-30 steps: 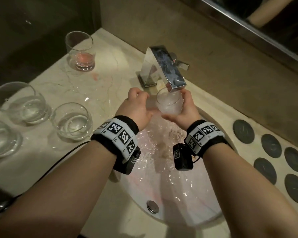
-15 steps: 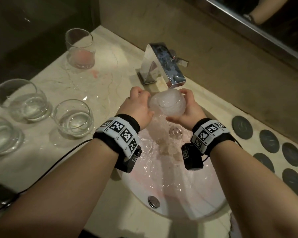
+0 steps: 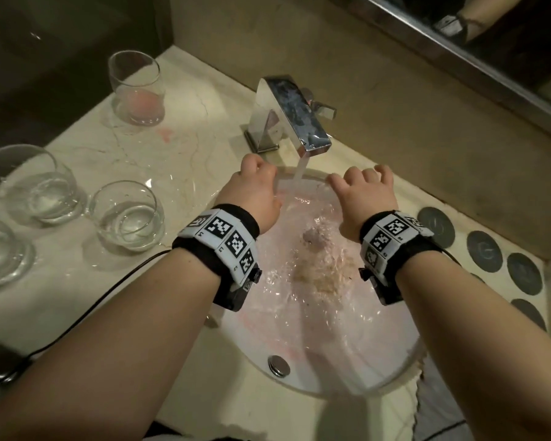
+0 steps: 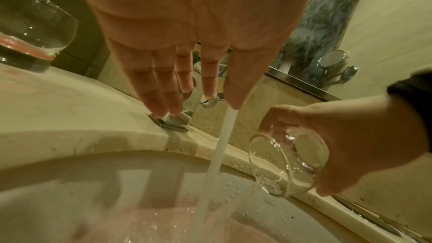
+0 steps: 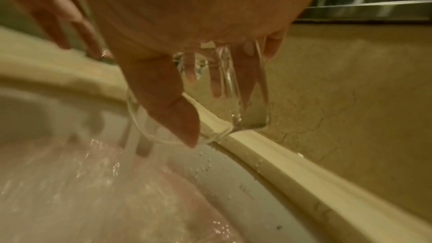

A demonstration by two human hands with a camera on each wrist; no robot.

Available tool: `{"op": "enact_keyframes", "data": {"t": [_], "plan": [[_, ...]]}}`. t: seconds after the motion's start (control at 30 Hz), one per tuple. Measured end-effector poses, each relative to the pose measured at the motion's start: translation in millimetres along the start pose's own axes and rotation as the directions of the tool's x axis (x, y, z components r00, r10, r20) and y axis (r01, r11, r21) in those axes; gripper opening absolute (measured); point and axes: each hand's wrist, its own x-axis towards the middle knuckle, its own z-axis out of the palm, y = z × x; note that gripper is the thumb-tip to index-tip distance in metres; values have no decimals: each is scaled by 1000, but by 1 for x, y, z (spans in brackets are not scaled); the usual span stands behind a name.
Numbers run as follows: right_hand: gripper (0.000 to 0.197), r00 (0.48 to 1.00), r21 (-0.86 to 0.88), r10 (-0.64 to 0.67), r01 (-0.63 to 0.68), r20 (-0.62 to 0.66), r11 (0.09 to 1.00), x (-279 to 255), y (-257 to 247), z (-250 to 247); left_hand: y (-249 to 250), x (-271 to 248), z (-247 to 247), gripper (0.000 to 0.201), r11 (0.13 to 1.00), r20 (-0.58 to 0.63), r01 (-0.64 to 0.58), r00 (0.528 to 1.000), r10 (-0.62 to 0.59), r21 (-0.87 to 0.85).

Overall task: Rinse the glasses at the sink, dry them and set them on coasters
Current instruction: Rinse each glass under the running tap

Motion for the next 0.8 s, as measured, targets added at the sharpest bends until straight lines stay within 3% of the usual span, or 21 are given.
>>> {"op": "enact_keyframes", "data": {"t": [0.07, 0.1, 0.2, 0.27, 0.43, 0.67, 0.8], "plan": [[78, 994, 217, 108, -112, 34, 970, 3, 3, 1, 2, -1, -1, 45, 1000, -8, -15, 1000, 15, 14], [79, 984, 394, 163, -180, 77, 901, 4, 4, 2, 2, -2, -1, 45, 1000, -9, -20, 1000, 20, 19], [87, 963, 789, 215, -258, 163, 557, 8, -3, 7, 1, -6, 0, 44, 999, -6, -18, 1000, 18, 32], [90, 964, 873, 216, -233, 152, 428, 13, -13, 9, -1, -9, 0, 44, 998, 9, -15, 1000, 15, 63], [88, 967, 942, 221, -187, 126, 278, 24, -27, 6, -5, -11, -5, 46, 993, 9, -17, 1000, 16, 117], [88, 975, 946, 211, -130, 68, 296, 22, -21, 3, -4, -9, -8, 45, 994, -16, -36, 999, 38, 107], [90, 982, 909, 182, -120, 49, 400, 18, -16, 5, -2, -9, -7, 44, 995, -17, -43, 999, 45, 91]]}}
